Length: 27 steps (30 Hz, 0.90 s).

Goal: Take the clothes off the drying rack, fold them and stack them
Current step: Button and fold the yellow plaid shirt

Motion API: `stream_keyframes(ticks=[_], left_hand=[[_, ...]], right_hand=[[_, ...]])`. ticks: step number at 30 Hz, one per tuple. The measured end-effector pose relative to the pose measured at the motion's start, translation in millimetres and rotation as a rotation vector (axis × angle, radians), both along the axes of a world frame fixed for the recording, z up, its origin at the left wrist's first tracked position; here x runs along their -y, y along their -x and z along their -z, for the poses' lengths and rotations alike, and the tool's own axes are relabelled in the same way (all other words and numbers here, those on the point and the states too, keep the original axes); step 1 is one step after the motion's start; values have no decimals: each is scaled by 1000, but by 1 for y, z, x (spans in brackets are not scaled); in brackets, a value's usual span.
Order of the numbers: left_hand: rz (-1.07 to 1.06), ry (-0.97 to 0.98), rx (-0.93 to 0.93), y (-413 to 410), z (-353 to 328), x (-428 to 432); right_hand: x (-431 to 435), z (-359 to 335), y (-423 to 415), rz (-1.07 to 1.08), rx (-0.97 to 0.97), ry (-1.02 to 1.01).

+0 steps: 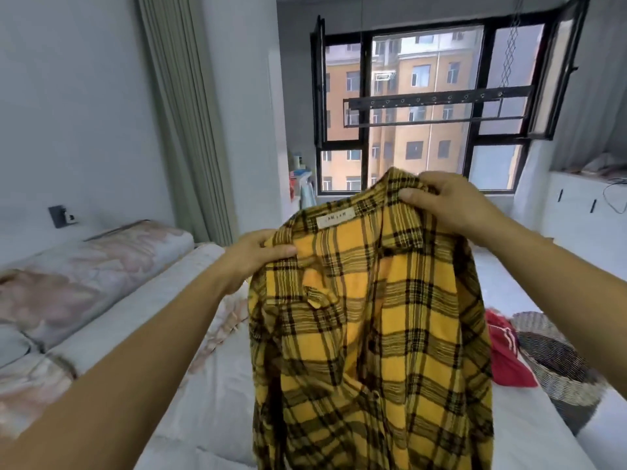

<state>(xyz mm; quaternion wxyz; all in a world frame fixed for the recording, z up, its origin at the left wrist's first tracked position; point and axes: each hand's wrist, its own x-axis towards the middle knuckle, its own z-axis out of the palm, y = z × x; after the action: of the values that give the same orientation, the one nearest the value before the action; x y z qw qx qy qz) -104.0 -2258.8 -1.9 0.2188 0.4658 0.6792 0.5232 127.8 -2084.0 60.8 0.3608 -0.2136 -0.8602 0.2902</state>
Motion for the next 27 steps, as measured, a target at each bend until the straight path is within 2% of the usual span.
stream_keyframes(ticks=[2,3,6,7,9,10,12,15,21,24,27], left_hand=[[-84,-93,18,-2,4,-7],[-120,-157,20,-4,-5,-12],[-60,-306,63,-17,-46,-17],[-2,-283,33,-17,-47,-18],[42,-110,-59,-12,-25,-15],[8,-37,-61,-8,-8,-12],[-58,-15,9,-3,17,-7],[-54,-71,90,-3,18,1],[-20,-139,56,-2,-31,7],[-58,-92,24,12,-38,-8],[-127,36,-23,45,-14,-39]], right_hand=[[-4,13,-1,-15,96,-27],[-5,13,-1,-9,80,-35],[-13,-7,-3,26,-162,32],[-15,-12,-5,22,-195,57],[-22,-4,-11,21,-73,67],[-23,8,-15,17,26,68],[-22,33,-20,13,147,62],[-20,45,-24,4,120,56],[-23,15,-23,-121,10,214],[-36,16,-7,-116,33,245],[-63,40,24,-77,131,262]])
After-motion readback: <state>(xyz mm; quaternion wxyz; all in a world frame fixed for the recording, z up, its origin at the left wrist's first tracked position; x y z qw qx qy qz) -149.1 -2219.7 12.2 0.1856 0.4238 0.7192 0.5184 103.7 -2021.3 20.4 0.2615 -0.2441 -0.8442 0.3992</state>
